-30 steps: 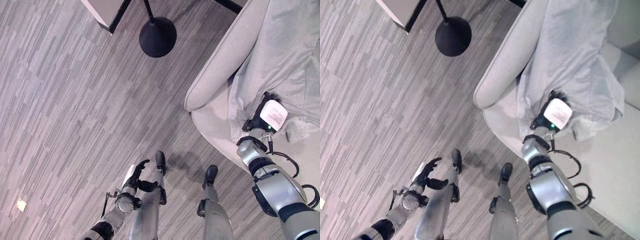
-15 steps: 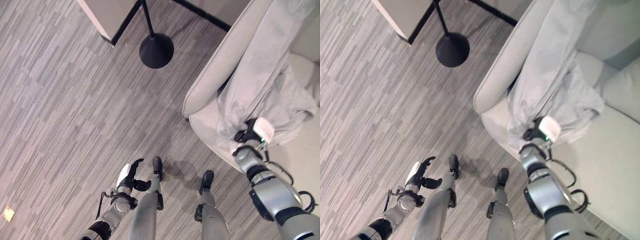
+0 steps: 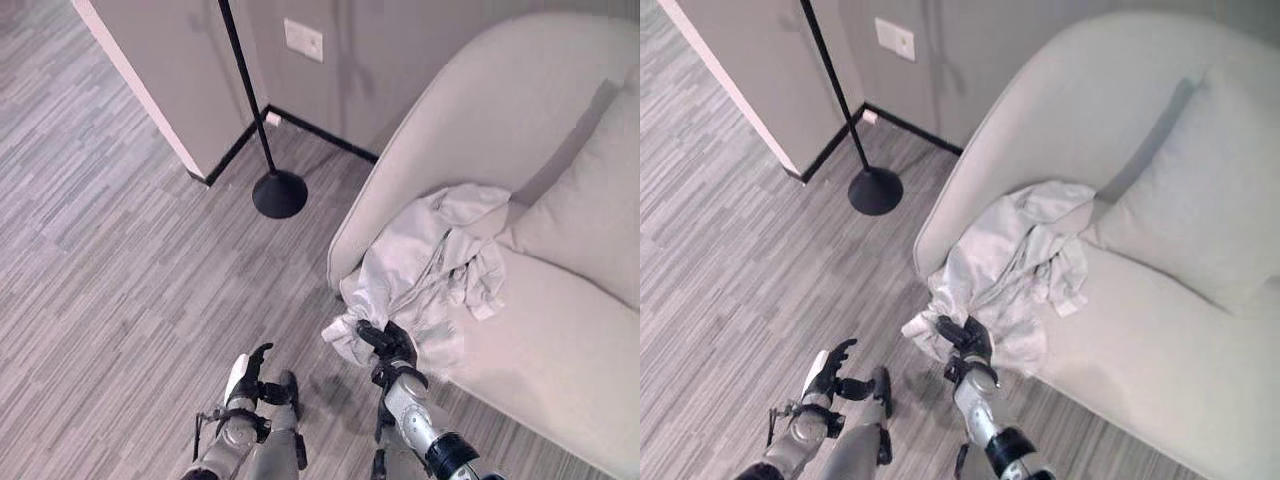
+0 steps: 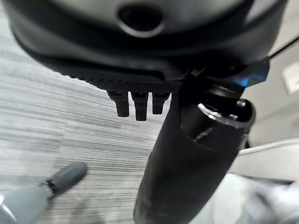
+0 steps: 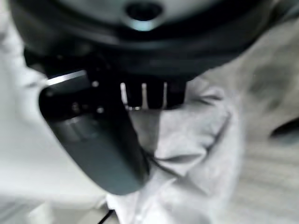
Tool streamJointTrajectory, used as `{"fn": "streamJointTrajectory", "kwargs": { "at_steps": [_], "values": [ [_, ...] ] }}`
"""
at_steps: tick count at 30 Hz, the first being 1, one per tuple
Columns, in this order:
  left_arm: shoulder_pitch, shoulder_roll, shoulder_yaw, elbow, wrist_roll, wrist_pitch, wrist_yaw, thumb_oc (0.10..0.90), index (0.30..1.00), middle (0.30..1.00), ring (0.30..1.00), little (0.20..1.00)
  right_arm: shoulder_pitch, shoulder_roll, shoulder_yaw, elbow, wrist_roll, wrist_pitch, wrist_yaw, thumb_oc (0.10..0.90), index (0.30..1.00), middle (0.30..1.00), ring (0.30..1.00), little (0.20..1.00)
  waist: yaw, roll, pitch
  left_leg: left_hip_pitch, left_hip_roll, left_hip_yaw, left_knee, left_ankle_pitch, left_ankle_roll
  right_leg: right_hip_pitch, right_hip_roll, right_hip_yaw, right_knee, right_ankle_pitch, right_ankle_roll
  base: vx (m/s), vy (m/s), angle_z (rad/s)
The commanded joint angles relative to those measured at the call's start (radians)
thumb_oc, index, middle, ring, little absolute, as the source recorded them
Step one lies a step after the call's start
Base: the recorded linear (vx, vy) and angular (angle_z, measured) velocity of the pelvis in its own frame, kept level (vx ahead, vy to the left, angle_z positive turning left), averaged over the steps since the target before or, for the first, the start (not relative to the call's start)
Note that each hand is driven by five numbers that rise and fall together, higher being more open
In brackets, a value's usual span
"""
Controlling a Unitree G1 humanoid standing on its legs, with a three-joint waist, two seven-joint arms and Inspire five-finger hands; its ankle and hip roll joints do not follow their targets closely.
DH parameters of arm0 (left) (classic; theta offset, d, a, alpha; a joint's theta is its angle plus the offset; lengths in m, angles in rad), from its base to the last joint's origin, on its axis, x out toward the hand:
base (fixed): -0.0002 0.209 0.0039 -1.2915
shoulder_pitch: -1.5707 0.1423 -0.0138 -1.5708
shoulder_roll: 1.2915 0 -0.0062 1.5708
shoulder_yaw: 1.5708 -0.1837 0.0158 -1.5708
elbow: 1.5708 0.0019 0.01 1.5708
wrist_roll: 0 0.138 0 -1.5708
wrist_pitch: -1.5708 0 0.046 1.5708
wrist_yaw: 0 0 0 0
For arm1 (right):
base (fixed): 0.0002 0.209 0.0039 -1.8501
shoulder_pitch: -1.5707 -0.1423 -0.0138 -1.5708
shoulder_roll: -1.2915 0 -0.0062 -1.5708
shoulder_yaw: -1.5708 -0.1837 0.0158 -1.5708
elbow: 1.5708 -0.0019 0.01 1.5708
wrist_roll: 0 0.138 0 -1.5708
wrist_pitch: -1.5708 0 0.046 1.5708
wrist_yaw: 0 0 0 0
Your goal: Hang the clothes on the sofa on the clothes rack.
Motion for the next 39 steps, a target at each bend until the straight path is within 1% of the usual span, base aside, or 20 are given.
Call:
{"fn": "streamJointTrajectory", "kwargs": {
  "at_steps": [1, 2, 6, 9, 11, 12, 13, 16, 17, 18, 20, 24, 26, 27, 30, 31, 32, 34, 37, 39],
  "values": [
    [-0.026, 0.045, 0.026, -0.001, -0.059, -0.012, -0.037, 0.8, 0.9, 0.9, 0.9, 0.9, -0.069, -0.055, -0.082, -0.12, 0.055, -0.112, 0.084, 0.4, 0.3, 0.3, 0.3, 0.3, 0.031, -0.017, -0.066, 0.085, 0.102, 0.022, 0.009, -0.118, -0.087, 0.018, -0.107, -0.014, 0.005, -0.054, 0.069, 0.05, -0.021, 0.02],
    [-0.026, 0.045, 0.027, -0.001, -0.059, -0.012, -0.037, 0.8, 0.9, 0.9, 0.9, 0.9, -0.07, -0.055, -0.082, -0.12, 0.055, -0.112, 0.084, 0.4, 0.3, 0.3, 0.3, 0.3, 0.03, -0.018, -0.068, 0.082, 0.101, 0.021, 0.009, -0.116, -0.086, 0.015, -0.108, -0.014, 0.005, -0.053, 0.069, 0.02, -0.008, 0.04],
    [0.015, 0.06, 0.046, -0.06, -0.075, 0.001, -0.089, 0.8, 0.9, 0.9, 0.9, 0.9, -0.126, -0.117, -0.105, -0.246, 0.094, -0.125, 0.107, 0.4, 0.3, 0.3, 0.3, 0.3, 0.042, -0.031, -0.132, 0.138, 0.108, 0.024, 0.009, -0.128, -0.084, 0.065, -0.099, -0.022, 0.01, -0.068, 0.066, 0.03, -0.01, 0.02],
    [0.028, 0.07, 0.043, -0.102, -0.068, 0.007, -0.111, 0.8, 0.9, 0.9, 0.9, 0.9, -0.179, -0.141, -0.088, -0.312, 0.104, -0.124, 0.114, 0.4, 0.3, 0.3, 0.3, 0.3, 0.051, -0.036, -0.159, 0.163, 0.112, 0.029, 0.009, -0.132, -0.084, 0.09, -0.093, -0.021, 0.012, -0.076, 0.064, 0.01, -0.004, 0.01],
    [0.03, 0.072, 0.039, -0.122, -0.071, 0.006, -0.124, 0.8, 0.9, 0.9, 0.9, 0.9, -0.226, -0.156, -0.08, -0.32, 0.106, -0.122, 0.116, 0.4, 0.3, 0.3, 0.3, 0.3, 0.057, -0.039, -0.174, 0.176, 0.115, 0.03, 0.009, -0.135, -0.084, 0.101, -0.091, -0.024, 0.013, -0.08, 0.063, 0.01, -0.004, -0.02],
    [0.031, 0.072, 0.036, -0.128, -0.071, 0.005, -0.128, 0.8, 0.9, 0.9, 0.9, 0.9, -0.259, -0.161, -0.077, -0.321, 0.114, -0.123, 0.12, 0.4, 0.3, 0.3, 0.3, 0.3, 0.061, -0.04, -0.18, 0.184, 0.116, 0.031, 0.009, -0.136, -0.084, 0.107, -0.089, -0.024, 0.014, -0.082, 0.063, 0.0, 0.0, 0.0],
    [0.028, 0.071, 0.028, -0.141, -0.079, 0.0, -0.13, 0.8, 0.9, 0.9, 0.9, 0.9, -0.335, -0.178, -0.07, -0.331, 0.123, -0.131, 0.113, 0.4, 0.3, 0.3, 0.3, 0.3, 0.065, -0.043, -0.192, 0.195, 0.12, 0.031, 0.009, -0.136, -0.085, 0.114, -0.086, -0.025, 0.016, -0.084, 0.062, 0.0, 0.0, 0.0],
    [0.024, 0.067, 0.016, -0.161, -0.071, 0.008, -0.126, 0.8, 0.9, 0.9, 0.9, 0.9, -0.444, -0.213, -0.067, -0.357, 0.121, -0.144, 0.091, 0.4, 0.3, 0.3, 0.3, 0.3, 0.07, -0.05, -0.208, 0.216, 0.125, 0.035, 0.009, -0.141, -0.086, 0.136, -0.082, -0.028, 0.018, -0.091, 0.06, 0.02, -0.008, -0.07],
    [0.023, 0.066, 0.016, -0.161, -0.07, 0.009, -0.126, 0.8, 0.9, 0.9, 0.9, 0.9, -0.446, -0.213, -0.067, -0.357, 0.121, -0.145, 0.091, 0.4, 0.3, 0.3, 0.3, 0.3, 0.07, -0.049, -0.206, 0.217, 0.125, 0.035, 0.009, -0.141, -0.086, 0.137, -0.082, -0.028, 0.018, -0.092, 0.06, 0.02, -0.002, -0.05],
    [0.02, 0.067, 0.023, -0.195, -0.081, 0.007, -0.116, 0.8, 0.9, 0.9, 0.9, 0.9, -0.52, -0.247, -0.063, -0.375, 0.112, -0.152, 0.075, 0.4, 0.3, 0.3, 0.3, 0.3, 0.072, -0.054, -0.217, 0.225, 0.125, 0.035, 0.009, -0.144, -0.086, 0.147, -0.08, -0.027, 0.019, -0.095, 0.059, 0.01, 0.0, -0.05],
    [0.005, 0.068, 0.031, -0.218, -0.076, 0.0, -0.093, 0.8, 0.9, 0.9, 0.9, 0.9, -0.588, -0.278, -0.06, -0.379, 0.1, -0.163, 0.059, 0.4, 0.3, 0.3, 0.3, 0.3, 0.072, -0.06, -0.224, 0.233, 0.126, 0.035, 0.009, -0.146, -0.086, 0.152, -0.079, -0.027, 0.023, -0.099, 0.058, 0.01, 0.001, -0.04],
    [-0.026, 0.082, 0.054, -0.273, -0.012, -0.004, 0.007, 0.8, 0.9, 0.9, 0.9, 0.9, -0.69, -0.343, -0.034, -0.44, 0.099, -0.203, 0.018, 0.4, 0.3, 0.3, 0.3, 0.3, 0.063, -0.073, -0.238, 0.247, 0.127, 0.039, 0.009, -0.152, -0.086, 0.158, -0.076, -0.025, 0.03, -0.103, 0.056, 0.0, 0.0, 0.0],
    [-0.047, 0.091, 0.063, -0.289, 0.032, -0.011, 0.085, 0.8, 0.9, 0.9, 0.9, 0.9, -0.735, -0.382, -0.016, -0.461, 0.109, -0.225, 0.002, 0.4, 0.3, 0.3, 0.3, 0.3, 0.057, -0.081, -0.245, 0.251, 0.129, 0.041, 0.009, -0.153, -0.086, 0.16, -0.074, -0.024, 0.033, -0.105, 0.056, 0.0, 0.0, 0.0],
    [-0.059, 0.103, 0.079, -0.317, 0.049, -0.026, 0.15, 0.8, 0.9, 0.9, 0.9, 0.9, -0.787, -0.41, 0.009, -0.463, 0.116, -0.246, -0.015, 0.4, 0.3, 0.3, 0.3, 0.3, 0.05, -0.089, -0.249, 0.255, 0.13, 0.044, 0.009, -0.154, -0.087, 0.16, -0.073, -0.021, 0.034, -0.105, 0.057, 0.02, -0.002, -0.03],
    [-0.098, 0.125, 0.094, -0.331, 0.103, -0.039, 0.283, 0.8, 0.9, 0.9, 0.9, 0.9, -0.85, -0.437, 0.048, -0.461, 0.133, -0.284, -0.041, 0.4, 0.3, 0.3, 0.3, 0.3, 0.039, -0.1, -0.258, 0.261, 0.132, 0.051, 0.009, -0.157, -0.089, 0.156, -0.071, -0.018, 0.038, -0.106, 0.059, 0.0, -0.001, -0.01],
    [-0.108, 0.132, 0.099, -0.341, 0.114, -0.044, 0.317, 0.8, 0.9, 0.9, 0.9, 0.9, -0.864, -0.443, 0.057, -0.458, 0.138, -0.294, -0.046, 0.4, 0.3, 0.3, 0.3, 0.3, 0.036, -0.103, -0.259, 0.262, 0.131, 0.053, 0.009, -0.158, -0.089, 0.155, -0.071, -0.017, 0.039, -0.106, 0.059, 0.0, -0.004, -0.06],
    [-0.109, 0.131, 0.099, -0.341, 0.114, -0.044, 0.318, 0.8, 0.9, 0.9, 0.9, 0.9, -0.866, -0.443, 0.058, -0.457, 0.139, -0.294, -0.046, 0.4, 0.3, 0.3, 0.3, 0.3, 0.036, -0.103, -0.258, 0.262, 0.131, 0.053, 0.009, -0.158, -0.089, 0.155, -0.071, -0.017, 0.039, -0.106, 0.059, 0.01, -0.001, -0.05],
    [-0.138, 0.154, 0.103, -0.346, 0.158, -0.044, 0.396, 0.8, 0.9, 0.9, 0.9, 0.9, -0.887, -0.455, 0.076, -0.459, 0.159, -0.324, -0.052, 0.4, 0.3, 0.3, 0.3, 0.3, 0.031, -0.109, -0.263, 0.265, 0.132, 0.057, 0.009, -0.161, -0.091, 0.154, -0.072, -0.013, 0.041, -0.105, 0.06, 0.0, 0.0, 0.0],
    [-0.176, 0.183, 0.108, -0.35, 0.217, -0.026, 0.484, 0.8, 0.9, 0.9, 0.9, 0.9, -0.895, -0.479, 0.104, -0.511, 0.176, -0.349, -0.055, 0.4, 0.3, 0.3, 0.3, 0.3, 0.023, -0.115, -0.268, 0.27, 0.132, 0.064, 0.009, -0.163, -0.092, 0.15, -0.073, -0.009, 0.044, -0.105, 0.063, 0.02, 0.013, -0.06],
    [-0.19, 0.197, 0.109, -0.365, 0.24, -0.016, 0.517, 0.8, 0.9, 0.9, 0.9, 0.9, -0.896, -0.501, 0.124, -0.542, 0.173, -0.36, -0.055, 0.4, 0.3, 0.3, 0.3, 0.3, 0.02, -0.117, -0.27, 0.272, 0.132, 0.067, 0.009, -0.165, -0.092, 0.149, -0.073, -0.007, 0.046, -0.105, 0.064, 0.02, 0.013, -0.1]
  ]
}}
